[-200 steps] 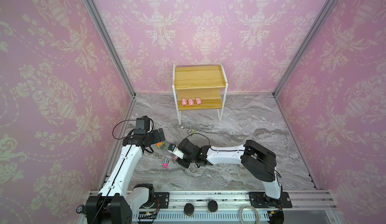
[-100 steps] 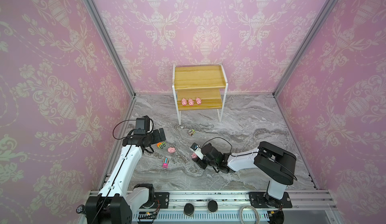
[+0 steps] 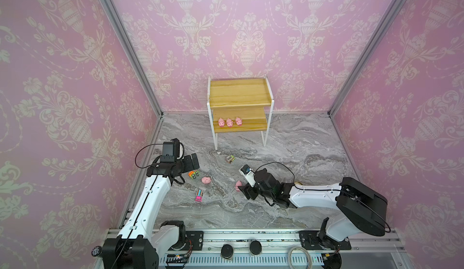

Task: Organize plastic toys on shelves
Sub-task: Move the plastic toy to the center of the table, then rotate the plastic toy at the center of the table.

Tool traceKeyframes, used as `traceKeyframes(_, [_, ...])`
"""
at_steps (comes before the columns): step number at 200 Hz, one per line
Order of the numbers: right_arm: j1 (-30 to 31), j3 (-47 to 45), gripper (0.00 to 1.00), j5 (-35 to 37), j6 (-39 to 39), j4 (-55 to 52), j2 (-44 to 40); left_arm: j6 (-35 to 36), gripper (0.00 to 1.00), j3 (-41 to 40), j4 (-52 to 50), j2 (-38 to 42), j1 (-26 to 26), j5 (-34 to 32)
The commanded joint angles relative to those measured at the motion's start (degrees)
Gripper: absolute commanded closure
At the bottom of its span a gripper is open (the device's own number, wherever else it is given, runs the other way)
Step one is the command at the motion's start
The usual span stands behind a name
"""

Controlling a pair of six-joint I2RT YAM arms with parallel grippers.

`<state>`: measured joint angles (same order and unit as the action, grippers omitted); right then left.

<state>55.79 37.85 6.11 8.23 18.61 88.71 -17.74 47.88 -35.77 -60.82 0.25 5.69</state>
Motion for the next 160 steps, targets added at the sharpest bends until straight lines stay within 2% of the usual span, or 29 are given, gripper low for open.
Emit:
traceKeyframes(1, [0.9, 5.4, 0.28, 2.2, 8.1, -9.6, 0.7, -1.0, 0.01, 0.6, 0.0, 1.1, -0.3, 1.1])
traceKeyframes(63, [6.9, 19.2, 0.35, 13.6, 32.7, -31.9, 7.0, -0.8, 0.01, 0.6, -0.1, 1.8, -0.9, 0.9])
traceKeyframes(85, [8.6, 23.8, 0.36, 16.1, 38.1, -38.1, 10.9, -0.8, 0.01, 0.6, -0.1, 2.1, -1.0, 0.9])
traceKeyframes(115, [8.9, 27.1, 0.41, 16.4, 41.6, -40.9, 14.9, -0.6, 0.01, 0.6, -0.2, 2.4, -1.3, 0.6])
traceKeyframes(140, [8.9, 28.9, 0.43, 16.7, 41.7, -42.5, 17.8, -0.6, 0.01, 0.6, -0.2, 2.5, -1.6, 0.4])
traceKeyframes(160, [8.9, 31.4, 0.5, 16.1, 40.8, -41.1, 19.4, -0.5, 0.01, 0.6, -0.2, 2.7, -1.7, 0.3])
